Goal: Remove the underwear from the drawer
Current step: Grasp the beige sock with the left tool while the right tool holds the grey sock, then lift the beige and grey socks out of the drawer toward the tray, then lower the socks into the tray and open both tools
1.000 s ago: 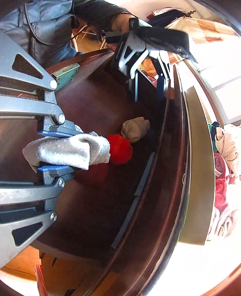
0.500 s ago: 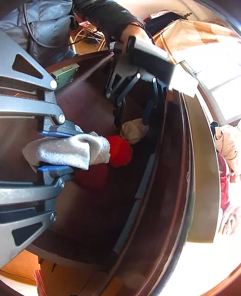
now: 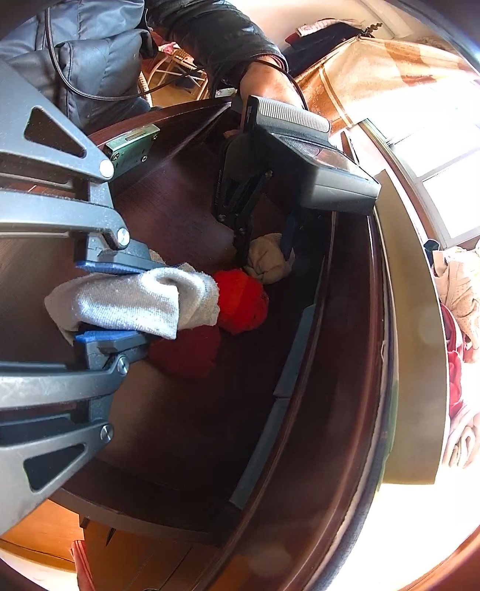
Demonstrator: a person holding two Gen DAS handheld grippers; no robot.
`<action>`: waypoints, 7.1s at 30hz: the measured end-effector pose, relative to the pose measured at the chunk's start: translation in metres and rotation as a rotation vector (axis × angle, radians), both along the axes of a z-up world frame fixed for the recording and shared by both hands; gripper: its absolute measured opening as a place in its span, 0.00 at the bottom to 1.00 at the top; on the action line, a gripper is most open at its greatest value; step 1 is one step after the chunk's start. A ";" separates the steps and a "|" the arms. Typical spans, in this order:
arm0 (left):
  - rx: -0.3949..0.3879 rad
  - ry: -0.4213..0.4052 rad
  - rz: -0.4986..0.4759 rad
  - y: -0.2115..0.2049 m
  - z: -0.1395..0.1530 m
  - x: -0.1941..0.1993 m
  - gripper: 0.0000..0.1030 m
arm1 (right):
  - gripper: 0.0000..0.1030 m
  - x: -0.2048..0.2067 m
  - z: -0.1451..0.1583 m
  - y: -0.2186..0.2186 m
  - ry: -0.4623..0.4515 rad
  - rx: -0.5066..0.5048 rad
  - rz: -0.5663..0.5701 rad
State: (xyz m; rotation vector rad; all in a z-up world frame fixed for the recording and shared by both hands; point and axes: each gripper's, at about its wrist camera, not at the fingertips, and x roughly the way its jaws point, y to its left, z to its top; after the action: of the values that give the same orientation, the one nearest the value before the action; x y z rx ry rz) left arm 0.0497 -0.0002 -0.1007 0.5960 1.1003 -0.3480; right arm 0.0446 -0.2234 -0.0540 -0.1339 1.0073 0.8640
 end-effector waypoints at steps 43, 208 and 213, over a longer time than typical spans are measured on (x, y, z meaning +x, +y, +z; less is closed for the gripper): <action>-0.378 -0.191 0.191 0.045 0.073 -0.072 0.26 | 0.25 -0.008 0.011 -0.025 -0.088 0.096 -0.034; -0.397 -0.401 0.176 -0.003 0.173 0.059 0.26 | 0.25 0.122 0.119 -0.002 -0.394 0.218 -0.169; -0.381 -0.385 0.172 -0.009 0.164 0.063 0.26 | 0.25 0.128 0.112 -0.004 -0.367 0.204 -0.186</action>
State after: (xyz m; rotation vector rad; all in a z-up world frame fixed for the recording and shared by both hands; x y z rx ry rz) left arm 0.1123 -0.0087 0.0638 0.2131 0.6842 -0.2692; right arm 0.1722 -0.2271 0.0578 -0.0225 0.5745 0.7341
